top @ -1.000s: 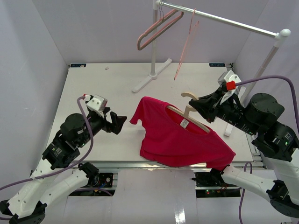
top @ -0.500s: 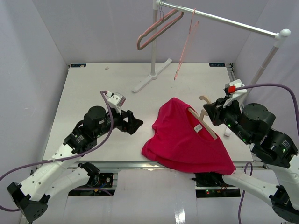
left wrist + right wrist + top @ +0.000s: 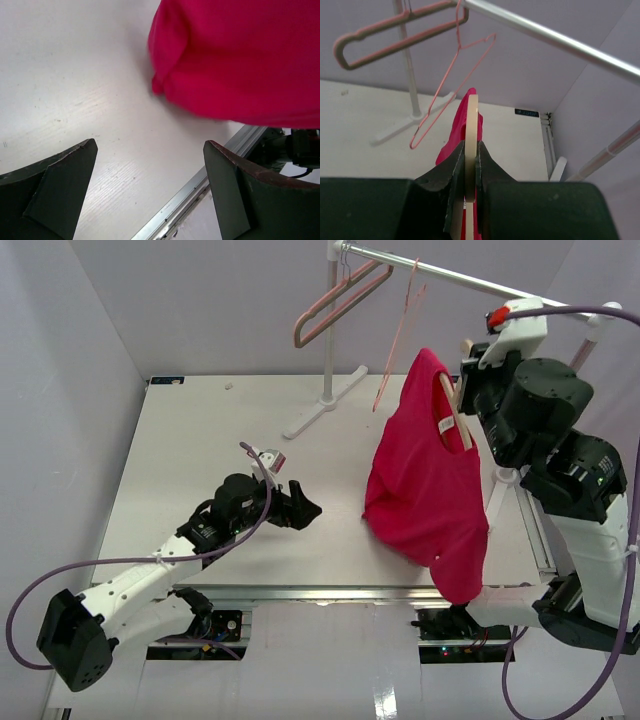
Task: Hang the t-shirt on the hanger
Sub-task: Place the hanger at the clothesline.
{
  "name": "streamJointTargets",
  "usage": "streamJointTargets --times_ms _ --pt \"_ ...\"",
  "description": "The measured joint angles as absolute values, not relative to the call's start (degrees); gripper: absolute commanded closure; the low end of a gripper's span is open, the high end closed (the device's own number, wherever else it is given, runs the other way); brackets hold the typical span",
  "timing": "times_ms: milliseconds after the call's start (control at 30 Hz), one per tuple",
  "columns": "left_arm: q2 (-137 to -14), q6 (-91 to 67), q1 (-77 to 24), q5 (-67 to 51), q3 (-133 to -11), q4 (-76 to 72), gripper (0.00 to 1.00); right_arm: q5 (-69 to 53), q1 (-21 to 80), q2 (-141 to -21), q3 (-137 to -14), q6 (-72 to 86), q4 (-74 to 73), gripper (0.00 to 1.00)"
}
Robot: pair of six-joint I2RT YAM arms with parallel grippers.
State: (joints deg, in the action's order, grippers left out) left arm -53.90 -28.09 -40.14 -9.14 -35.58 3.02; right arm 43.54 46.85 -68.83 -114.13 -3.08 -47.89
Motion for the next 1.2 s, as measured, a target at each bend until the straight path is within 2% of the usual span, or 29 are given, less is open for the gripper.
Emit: streamJointTargets --times_ms 67,167,433,533,800,1033,1200 --pt "-55.9 -28.6 -40.1 -9.2 -34.9 2.4 0.02 45.9 46.9 -72.0 -120.6 -6.2 -46.0 0.92" --pt "-56.8 -29.1 -40.1 -9.2 -34.9 1.0 0.02 48.5 46.9 -73.4 -123.5 -10.3 -43.4 0.92" --pt "-55.1 -30.5 -40.3 -8.1 -30.1 -5.5 0.02 52.8 46.4 -69.3 -111.8 -13.7 -36.6 0.92" --pt "-57.5 -30.4 -40.5 -7.7 -28.4 -8.1 0.02 53.4 44.9 -71.1 -112.3 -14.3 -35.5 0.92" --pt "-62.9 -29.2 -42.5 -7.4 -25.8 -9.9 0.02 54.2 35.1 -82.1 -122.7 -15.0 -31.4 0.92" --pt "-60.2 -27.3 -45.7 -4.0 -25.9 -9.4 0.02 50.7 23.1 -87.9 -124.4 -11.2 -31.0 0.92" --pt "-58.7 -26.1 -47.5 -0.5 -25.9 -7.9 0.02 48.3 18.5 -90.3 -124.9 -7.9 -29.6 0.92"
